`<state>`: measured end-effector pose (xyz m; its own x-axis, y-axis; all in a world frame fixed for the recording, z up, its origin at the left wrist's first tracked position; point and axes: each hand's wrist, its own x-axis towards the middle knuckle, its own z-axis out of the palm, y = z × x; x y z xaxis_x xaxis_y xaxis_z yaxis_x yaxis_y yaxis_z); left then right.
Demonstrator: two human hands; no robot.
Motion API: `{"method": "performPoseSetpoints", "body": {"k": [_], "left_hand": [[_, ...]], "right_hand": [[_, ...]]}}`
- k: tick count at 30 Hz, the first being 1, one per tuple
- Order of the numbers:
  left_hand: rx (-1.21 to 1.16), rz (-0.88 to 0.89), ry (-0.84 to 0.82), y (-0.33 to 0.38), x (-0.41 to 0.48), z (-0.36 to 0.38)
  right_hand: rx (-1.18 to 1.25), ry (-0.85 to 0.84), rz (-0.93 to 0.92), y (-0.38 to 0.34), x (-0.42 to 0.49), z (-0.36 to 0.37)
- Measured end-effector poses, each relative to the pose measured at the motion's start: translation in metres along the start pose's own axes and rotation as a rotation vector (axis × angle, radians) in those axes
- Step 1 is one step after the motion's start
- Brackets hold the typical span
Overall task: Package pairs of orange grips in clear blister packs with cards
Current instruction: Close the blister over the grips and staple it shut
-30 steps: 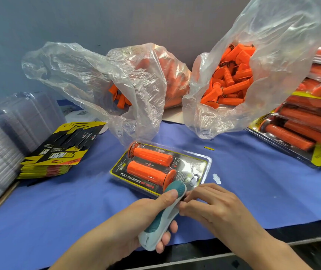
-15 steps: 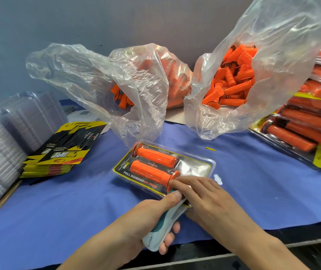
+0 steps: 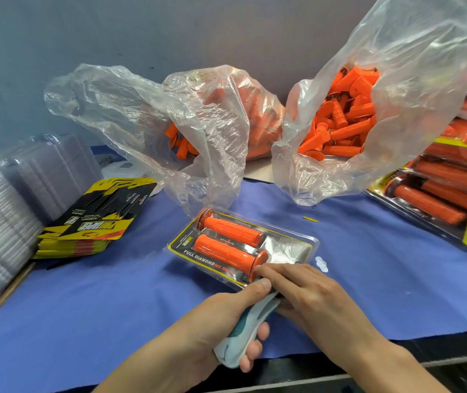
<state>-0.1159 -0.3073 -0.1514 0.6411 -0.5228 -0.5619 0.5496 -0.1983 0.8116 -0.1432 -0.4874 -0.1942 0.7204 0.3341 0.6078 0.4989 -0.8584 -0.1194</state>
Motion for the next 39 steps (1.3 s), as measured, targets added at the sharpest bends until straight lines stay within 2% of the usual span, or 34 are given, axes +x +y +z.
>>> {"method": "performPoseSetpoints", "body": {"k": [6, 9, 12, 13, 15, 18, 20, 21, 22, 26, 27, 29, 31, 33, 36, 39], "left_hand": [[0.052, 0.004, -0.078, 0.004, -0.007, -0.005], [0.266, 0.002, -0.147, 0.007, -0.017, -0.023], [0.523, -0.002, -0.233, 0.021, -0.039, -0.067], [0.57, 0.008, -0.205, 0.024, -0.047, -0.084], [0.595, 0.039, 0.005, 0.03, -0.058, -0.112], [0.607, 0.11, 0.573, 0.02, -0.042, -0.147], [0.934, 0.096, 0.94, 0.01, -0.028, -0.162], [1.109, 0.066, 1.051, 0.007, -0.024, -0.166], [1.19, 0.048, 1.105, 0.006, -0.021, -0.169], [1.202, 0.06, 1.161, 0.01, -0.011, -0.169], [1.201, 0.133, 1.183, 0.011, -0.008, -0.164], [1.179, 0.453, 1.168, 0.017, -0.005, -0.149], [1.212, 0.823, 1.014, 0.023, -0.003, -0.126], [1.278, 1.074, 0.853, 0.023, -0.001, -0.099], [1.368, 1.275, 0.764, 0.016, 0.008, -0.064], [1.258, 1.354, 0.771, 0.015, 0.014, -0.046]], "right_hand": [[-0.032, -0.114, -0.013, 0.004, 0.002, -0.003], [-0.109, -0.123, -0.017, 0.005, 0.001, -0.003], [-0.147, -0.036, -0.017, 0.006, -0.001, -0.004], [-0.134, -0.01, -0.016, 0.006, -0.001, -0.005], [-0.125, 0.016, -0.018, 0.006, -0.001, -0.007], [-0.156, 0.017, -0.015, 0.006, -0.001, -0.006], [-0.163, 0.038, -0.025, 0.005, 0.001, -0.006], [-0.16, 0.059, -0.027, 0.004, 0.001, -0.006], [-0.154, 0.079, -0.022, 0.004, 0.001, -0.006], [-0.11, 0.091, 0.017, 0.005, 0.002, -0.008], [-0.12, 0.103, 0.011, 0.006, 0.004, -0.01], [-0.148, 0.149, -0.003, 0.008, 0.009, -0.015], [-0.144, 0.208, 0.009, 0.008, 0.015, -0.022], [-0.121, 0.251, 0.014, 0.006, 0.023, -0.028], [-0.093, 0.281, 0.005, -0.001, 0.04, -0.036], [-0.046, 0.256, 0.002, -0.008, 0.054, -0.041]]}}
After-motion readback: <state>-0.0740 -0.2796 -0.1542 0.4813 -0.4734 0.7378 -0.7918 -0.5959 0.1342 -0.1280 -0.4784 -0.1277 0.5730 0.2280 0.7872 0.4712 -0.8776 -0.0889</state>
